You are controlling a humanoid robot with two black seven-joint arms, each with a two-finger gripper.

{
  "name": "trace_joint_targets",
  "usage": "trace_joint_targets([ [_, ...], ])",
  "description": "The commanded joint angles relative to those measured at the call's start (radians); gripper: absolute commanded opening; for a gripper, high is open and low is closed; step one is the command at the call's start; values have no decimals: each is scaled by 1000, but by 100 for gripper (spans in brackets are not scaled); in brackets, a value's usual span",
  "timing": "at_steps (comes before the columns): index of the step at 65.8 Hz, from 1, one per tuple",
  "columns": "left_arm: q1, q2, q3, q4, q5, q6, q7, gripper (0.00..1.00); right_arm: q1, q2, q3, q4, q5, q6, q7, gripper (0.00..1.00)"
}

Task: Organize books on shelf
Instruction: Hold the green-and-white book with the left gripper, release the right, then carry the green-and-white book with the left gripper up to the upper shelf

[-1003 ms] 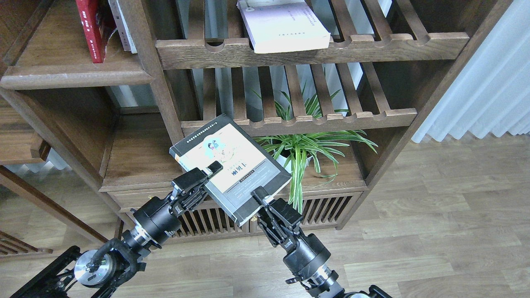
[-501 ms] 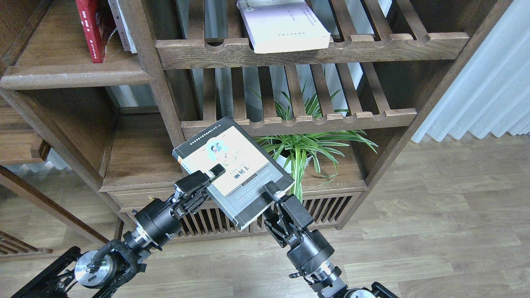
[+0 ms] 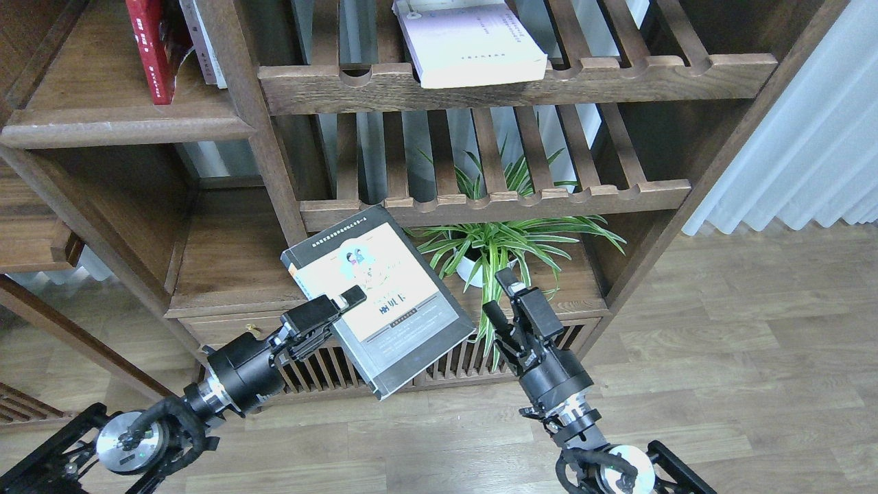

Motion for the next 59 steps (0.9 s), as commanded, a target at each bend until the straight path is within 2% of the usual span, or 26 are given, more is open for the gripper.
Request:
trace_joint_targets([
  [1,-4,53,-3,-18,47,0,6,6,5,0,3,-13,-2,-6,0,98],
  [13,-50,162,-6,-19,52,0,15,6,8,0,3,-23,-5,-60,0,98],
  [29,-180,248,-20,-19,47,0,13,6,22,0,3,-35,-7,-64,0,98],
  [59,-253,403,-15,-19,47,0,19,7,52,0,3,-66,-8,-64,-2,98],
])
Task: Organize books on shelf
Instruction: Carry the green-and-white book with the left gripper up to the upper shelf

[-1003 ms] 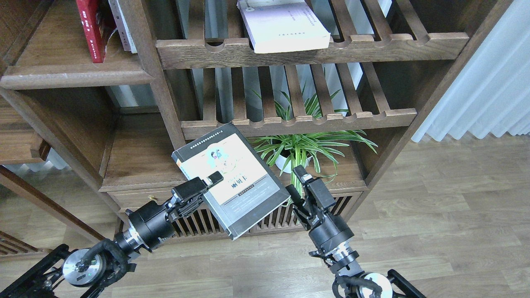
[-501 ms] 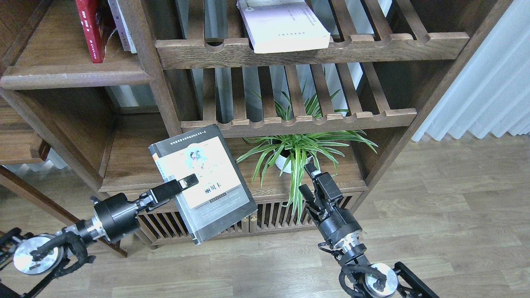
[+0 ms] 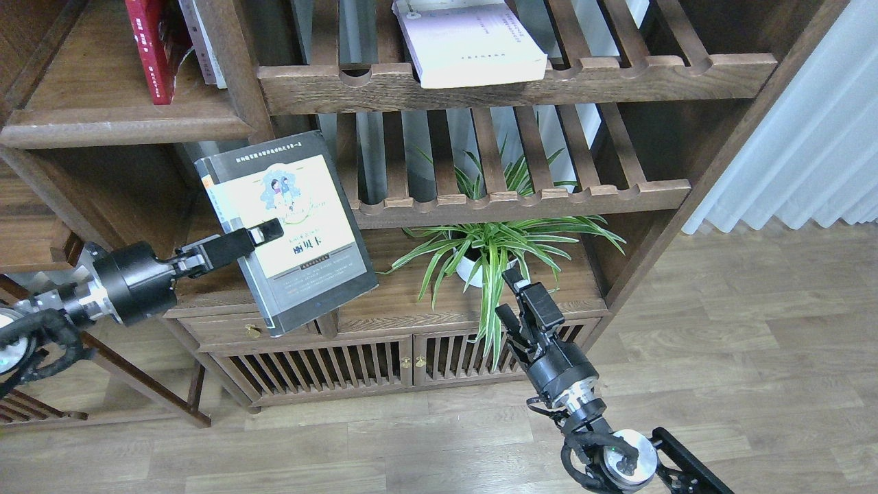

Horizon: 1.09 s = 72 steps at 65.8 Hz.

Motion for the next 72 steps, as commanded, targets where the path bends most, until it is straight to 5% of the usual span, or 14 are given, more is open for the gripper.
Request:
trace_joint_targets([
  [1,-6,38,-4,2,0,0,0,7,8,0,0,-4,0,0,0,98],
  [72,-23,331,-145,8,-97,0,-5,8,28,0,-2,-19,0,8,0,98],
])
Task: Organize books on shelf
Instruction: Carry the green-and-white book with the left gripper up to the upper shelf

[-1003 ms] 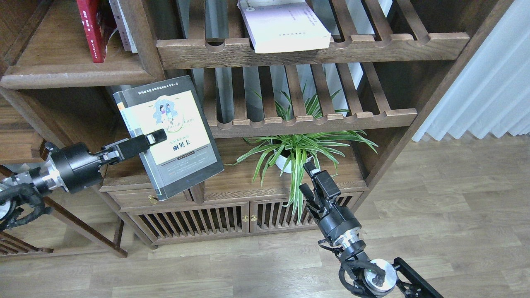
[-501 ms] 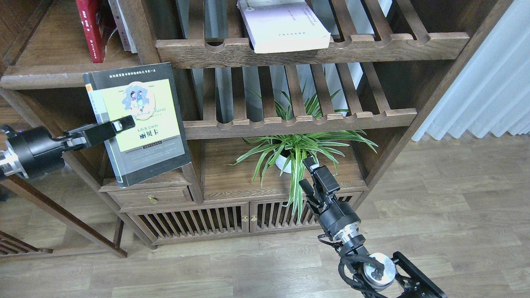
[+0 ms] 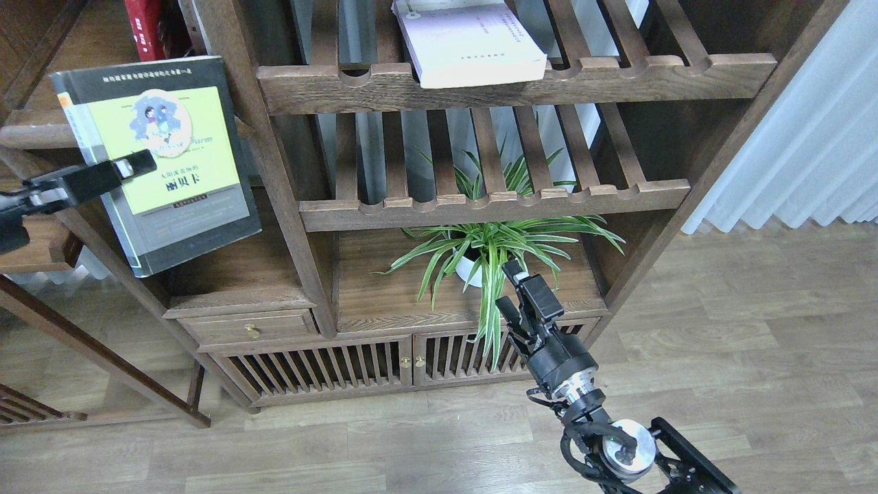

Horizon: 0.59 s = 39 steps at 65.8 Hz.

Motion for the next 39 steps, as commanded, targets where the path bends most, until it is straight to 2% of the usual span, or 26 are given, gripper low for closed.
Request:
trace_joint_targets([
  [1,-3,21,-12,-1,-3,0,0,8,-1,0,0,0,0,0,0,98],
  [11,-2,73,-14,-1,-9,0,-8,8,-3,0,-1,0,-2,2,0,98],
  [39,-8,76,-88,36,-38,0,1,8,-3,0,-6,0,-2,3,0,99],
])
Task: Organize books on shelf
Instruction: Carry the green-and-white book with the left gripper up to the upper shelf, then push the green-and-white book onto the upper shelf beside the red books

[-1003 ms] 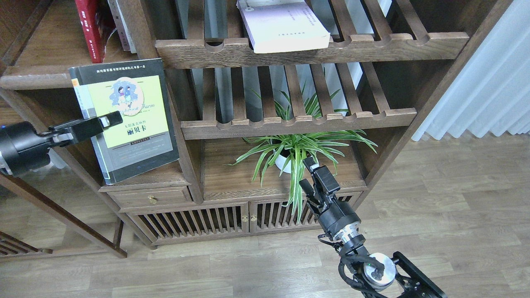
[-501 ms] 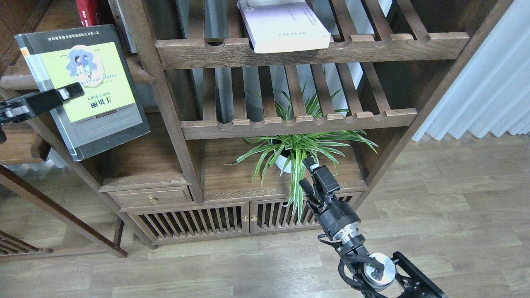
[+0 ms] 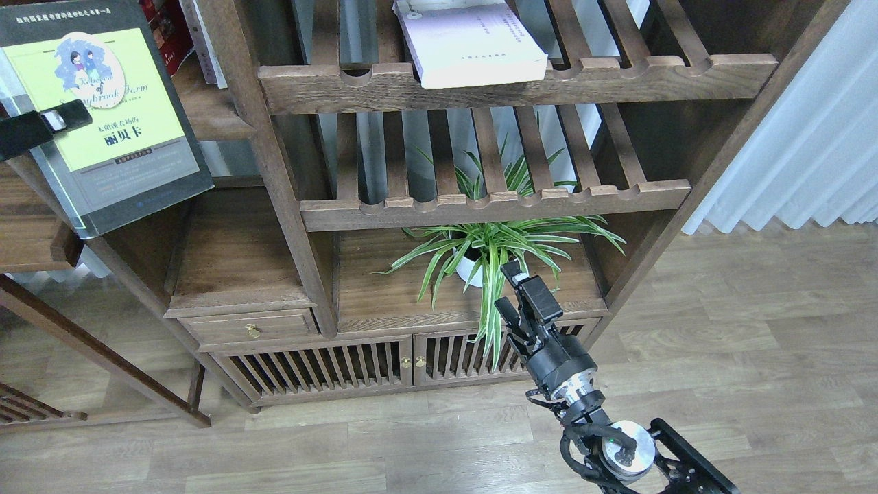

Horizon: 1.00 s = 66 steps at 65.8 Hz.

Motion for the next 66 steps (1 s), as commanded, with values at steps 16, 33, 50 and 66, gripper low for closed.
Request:
trace_joint_targets([
  [16,-103,1,-22,85,1,0,12,7,0,0,-3,0,-1,0,-2,99],
  [33,-176,-25,-9,122,9,0,12,7,0,0,-8,0,-1,3,-2,99],
  [50,-231,-138,-23,205,102,0,10,7,0,0,-8,2,-1,5,-2,99],
  [66,-255,-186,-32,260,147,0,12,6,-6,0,-8,2,-1,5,-2,99],
])
